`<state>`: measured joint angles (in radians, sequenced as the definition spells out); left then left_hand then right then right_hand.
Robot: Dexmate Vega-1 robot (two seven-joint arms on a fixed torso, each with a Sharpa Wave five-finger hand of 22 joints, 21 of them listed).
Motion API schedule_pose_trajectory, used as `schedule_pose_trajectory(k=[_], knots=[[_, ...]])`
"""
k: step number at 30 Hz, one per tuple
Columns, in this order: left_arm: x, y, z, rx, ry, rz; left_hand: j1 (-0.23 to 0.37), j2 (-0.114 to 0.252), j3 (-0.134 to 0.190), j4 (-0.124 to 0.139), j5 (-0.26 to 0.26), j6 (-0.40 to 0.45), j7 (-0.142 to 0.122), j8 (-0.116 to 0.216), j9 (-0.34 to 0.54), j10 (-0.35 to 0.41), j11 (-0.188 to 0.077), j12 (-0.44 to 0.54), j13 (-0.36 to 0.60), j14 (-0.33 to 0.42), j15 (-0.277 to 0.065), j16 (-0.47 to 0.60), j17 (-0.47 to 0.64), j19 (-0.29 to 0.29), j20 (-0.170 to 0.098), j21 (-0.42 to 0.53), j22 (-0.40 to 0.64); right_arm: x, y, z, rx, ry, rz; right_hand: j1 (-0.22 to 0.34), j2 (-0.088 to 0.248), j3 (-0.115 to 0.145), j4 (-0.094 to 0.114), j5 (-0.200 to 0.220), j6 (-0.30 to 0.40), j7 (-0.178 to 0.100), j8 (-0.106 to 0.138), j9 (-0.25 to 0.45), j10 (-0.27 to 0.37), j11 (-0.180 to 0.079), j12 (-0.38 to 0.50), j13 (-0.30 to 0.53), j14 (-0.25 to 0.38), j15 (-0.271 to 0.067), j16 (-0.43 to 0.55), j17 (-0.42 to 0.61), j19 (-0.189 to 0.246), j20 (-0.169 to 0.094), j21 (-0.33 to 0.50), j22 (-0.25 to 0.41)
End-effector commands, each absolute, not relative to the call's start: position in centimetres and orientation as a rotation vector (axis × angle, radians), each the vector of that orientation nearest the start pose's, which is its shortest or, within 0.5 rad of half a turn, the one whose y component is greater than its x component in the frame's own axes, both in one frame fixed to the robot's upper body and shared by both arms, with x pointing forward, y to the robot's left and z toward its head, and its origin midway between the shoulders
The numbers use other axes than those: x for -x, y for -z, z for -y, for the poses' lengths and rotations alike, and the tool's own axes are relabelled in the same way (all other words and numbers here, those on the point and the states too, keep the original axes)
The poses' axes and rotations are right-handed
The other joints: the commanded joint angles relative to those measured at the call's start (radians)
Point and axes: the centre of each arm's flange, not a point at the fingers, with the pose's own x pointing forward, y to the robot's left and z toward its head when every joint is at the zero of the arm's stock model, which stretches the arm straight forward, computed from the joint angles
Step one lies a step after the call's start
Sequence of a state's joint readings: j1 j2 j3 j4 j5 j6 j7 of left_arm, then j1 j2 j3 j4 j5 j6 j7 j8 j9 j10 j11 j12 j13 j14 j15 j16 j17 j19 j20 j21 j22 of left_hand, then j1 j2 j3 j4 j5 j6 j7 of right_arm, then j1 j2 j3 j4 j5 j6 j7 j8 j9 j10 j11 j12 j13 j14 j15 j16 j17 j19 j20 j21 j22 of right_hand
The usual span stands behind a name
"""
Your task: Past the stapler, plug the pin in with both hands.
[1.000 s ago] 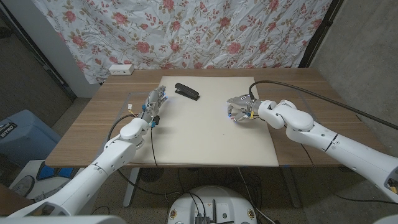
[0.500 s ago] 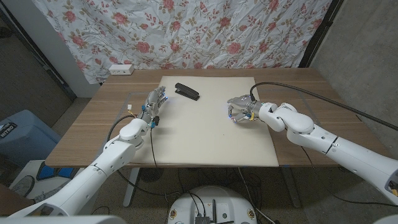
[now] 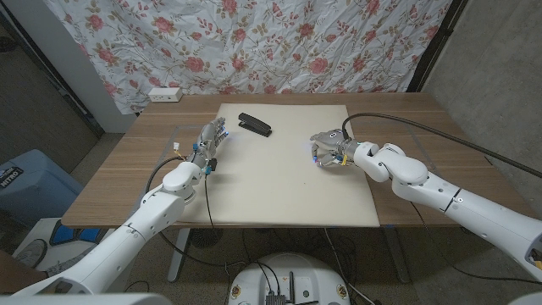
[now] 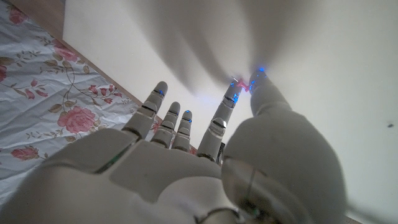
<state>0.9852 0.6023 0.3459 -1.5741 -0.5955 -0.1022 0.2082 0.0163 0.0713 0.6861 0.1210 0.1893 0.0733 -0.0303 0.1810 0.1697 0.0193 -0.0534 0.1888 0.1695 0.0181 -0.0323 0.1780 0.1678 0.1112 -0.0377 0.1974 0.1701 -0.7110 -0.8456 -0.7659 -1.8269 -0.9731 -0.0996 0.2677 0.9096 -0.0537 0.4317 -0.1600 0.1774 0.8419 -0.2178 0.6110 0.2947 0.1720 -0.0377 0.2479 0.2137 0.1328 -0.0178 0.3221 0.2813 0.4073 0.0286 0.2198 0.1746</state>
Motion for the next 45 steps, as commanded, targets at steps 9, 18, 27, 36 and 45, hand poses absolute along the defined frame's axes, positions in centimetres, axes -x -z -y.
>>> schedule_pose_trajectory(k=[9,18,27,36,45], knots=[[-61.82,4.75,-28.75,-0.02,0.079,0.5,-0.001,0.07,0.007,0.003,0.009,0.007,-0.003,0.0,0.004,0.001,-0.003,-0.001,0.004,0.003,-0.005,-0.001,0.003,0.011,-0.006,-0.005,0.001,-59.4,2.72,17.17,2.005,-0.154,0.609,-0.008,0.023,-0.011,0.008,-0.003,0.065,-0.001,0.036,0.014,0.041,-0.006,0.012,0.002,0.01,-0.01,0.009,0.01,0.014,0.001,0.006,0.004],[-61.62,4.94,-28.65,-0.02,0.079,0.497,-0.001,0.07,0.008,0.003,0.008,0.006,-0.004,0.0,0.004,0.001,-0.003,-0.001,0.004,0.003,-0.004,-0.001,0.003,0.012,-0.005,-0.005,0.001,-59.31,2.83,17.21,2.01,-0.148,0.605,-0.009,0.035,-0.015,0.009,-0.001,0.106,-0.001,0.058,0.019,0.065,-0.02,0.015,0.002,0.02,-0.022,0.016,0.015,0.019,-0.008,0.005,0.005],[-61.57,5.0,-28.61,-0.02,0.078,0.496,-0.001,0.069,0.008,0.003,0.008,0.006,-0.005,0.0,0.004,0.001,-0.002,-0.001,0.004,0.004,-0.004,-0.001,0.003,0.013,-0.004,-0.004,0.001,-59.26,2.85,17.29,2.023,-0.158,0.583,-0.004,0.049,-0.013,0.009,0.0,0.13,-0.001,0.068,0.02,0.079,-0.029,0.017,0.002,0.02,-0.028,0.018,0.018,0.022,-0.011,0.004,0.005],[-61.48,5.05,-28.64,-0.016,0.082,0.503,-0.002,0.069,0.008,0.003,0.008,0.006,-0.005,0.0,0.004,0.001,-0.003,-0.001,0.004,0.006,-0.006,0.0,0.003,0.014,-0.003,-0.004,0.001,-59.31,2.83,17.07,2.026,-0.168,0.567,0.007,0.063,-0.008,0.005,0.003,0.127,-0.004,0.058,0.009,0.088,-0.034,0.017,0.001,0.02,-0.031,0.019,0.019,0.022,-0.015,0.002,0.005],[-61.42,4.95,-28.68,-0.021,0.077,0.5,-0.002,0.069,0.008,0.003,0.008,0.007,-0.005,0.0,0.004,0.001,-0.003,-0.001,0.004,0.006,-0.005,0.0,0.003,0.014,-0.002,-0.004,0.001,-59.25,2.42,17.46,1.974,-0.166,0.582,0.014,0.073,-0.006,0.003,0.004,0.141,-0.002,0.053,-0.008,0.1,-0.041,0.017,0.0,0.024,-0.042,0.022,0.021,0.022,-0.018,0.0,0.005]])
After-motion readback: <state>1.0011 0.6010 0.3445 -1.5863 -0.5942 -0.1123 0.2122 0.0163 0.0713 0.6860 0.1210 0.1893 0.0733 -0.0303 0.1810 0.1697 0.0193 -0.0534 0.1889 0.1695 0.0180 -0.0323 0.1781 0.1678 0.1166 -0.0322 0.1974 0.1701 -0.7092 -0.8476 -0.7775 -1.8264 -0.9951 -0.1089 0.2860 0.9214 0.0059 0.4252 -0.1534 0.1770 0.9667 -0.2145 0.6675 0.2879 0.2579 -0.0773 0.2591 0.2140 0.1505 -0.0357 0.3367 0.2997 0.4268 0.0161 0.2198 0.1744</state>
